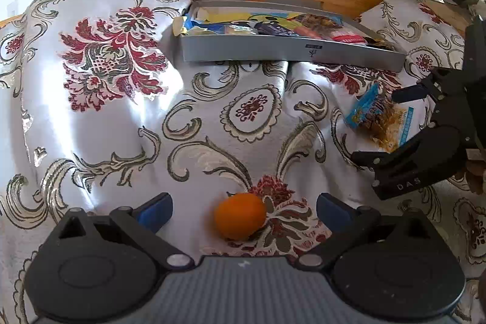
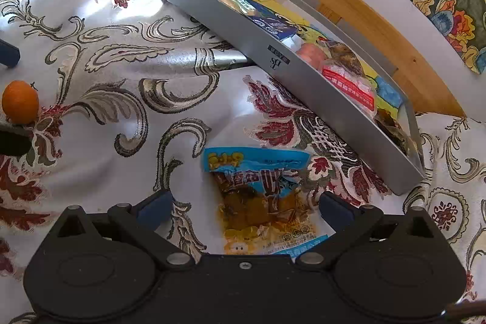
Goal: Organize snacks
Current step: 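Grasp the orange with the left gripper while the right grasps the blue jerky bag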
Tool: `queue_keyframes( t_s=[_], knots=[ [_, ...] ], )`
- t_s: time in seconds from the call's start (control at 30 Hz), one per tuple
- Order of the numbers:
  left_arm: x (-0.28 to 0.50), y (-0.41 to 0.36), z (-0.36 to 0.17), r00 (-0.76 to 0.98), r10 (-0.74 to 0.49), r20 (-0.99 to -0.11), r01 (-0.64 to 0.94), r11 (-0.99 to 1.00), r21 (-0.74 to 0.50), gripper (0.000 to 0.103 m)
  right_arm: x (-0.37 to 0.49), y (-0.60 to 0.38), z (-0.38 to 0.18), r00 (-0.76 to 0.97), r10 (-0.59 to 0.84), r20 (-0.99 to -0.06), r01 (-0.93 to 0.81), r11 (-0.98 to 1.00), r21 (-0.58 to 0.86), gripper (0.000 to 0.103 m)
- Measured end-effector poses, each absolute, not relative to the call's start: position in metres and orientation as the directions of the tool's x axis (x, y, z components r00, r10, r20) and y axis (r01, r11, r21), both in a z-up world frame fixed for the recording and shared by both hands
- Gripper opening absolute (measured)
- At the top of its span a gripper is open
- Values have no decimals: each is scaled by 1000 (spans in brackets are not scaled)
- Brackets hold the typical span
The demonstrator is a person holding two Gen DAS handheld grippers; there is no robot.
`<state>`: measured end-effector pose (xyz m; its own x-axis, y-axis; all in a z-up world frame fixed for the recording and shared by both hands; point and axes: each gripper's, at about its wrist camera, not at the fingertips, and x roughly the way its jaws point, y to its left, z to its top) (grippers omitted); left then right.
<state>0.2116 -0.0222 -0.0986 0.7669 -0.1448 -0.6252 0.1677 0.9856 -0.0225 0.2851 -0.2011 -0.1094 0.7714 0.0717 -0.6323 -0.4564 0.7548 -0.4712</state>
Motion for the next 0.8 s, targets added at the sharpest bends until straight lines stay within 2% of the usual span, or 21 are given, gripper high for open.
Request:
queue_keyframes(
  t_s=[0.33,0.47,0.6,0.8],
  knots=[
    [213,-21,-99,747,-197,-634,199,978,-70,101,291,-206,-109,778,71,-625,-439,773,-458,99],
    [215,-17,-101,737,-207,-643,185,977,-102,92,294,-208,-109,765,90,-638,-449,784,-428,94],
    [215,-16,-101,727,-216,-652,184,976,-118,81,289,-203,-108,778,87,-622,-451,766,-458,81],
    [213,-19,-105,706,-241,-666,197,970,-142,58,280,-192,-110,798,78,-597,-461,717,-523,72]
  ],
)
